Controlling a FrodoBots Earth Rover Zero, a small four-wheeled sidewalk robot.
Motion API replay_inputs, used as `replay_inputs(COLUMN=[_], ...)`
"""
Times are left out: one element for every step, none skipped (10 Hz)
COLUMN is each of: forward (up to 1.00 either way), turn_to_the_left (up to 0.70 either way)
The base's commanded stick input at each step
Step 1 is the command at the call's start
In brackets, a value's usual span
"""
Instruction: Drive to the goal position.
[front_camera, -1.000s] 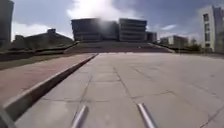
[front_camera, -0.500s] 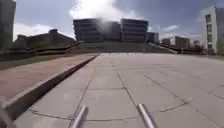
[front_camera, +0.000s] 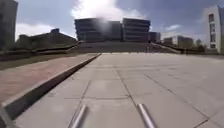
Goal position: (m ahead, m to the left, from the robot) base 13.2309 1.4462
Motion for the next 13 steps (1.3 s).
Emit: replay_inputs(forward=[0.7, 0.7, 0.7, 0.7, 0.7, 0.7, 0.7, 0.7, 0.7, 0.7, 0.7, 0.7, 0.7], turn_to_the_left=[0.0, 0.0, 0.0, 0.0, 0.0, 0.0, 0.0, 0.0, 0.0, 0.0, 0.0, 0.0, 0.0])
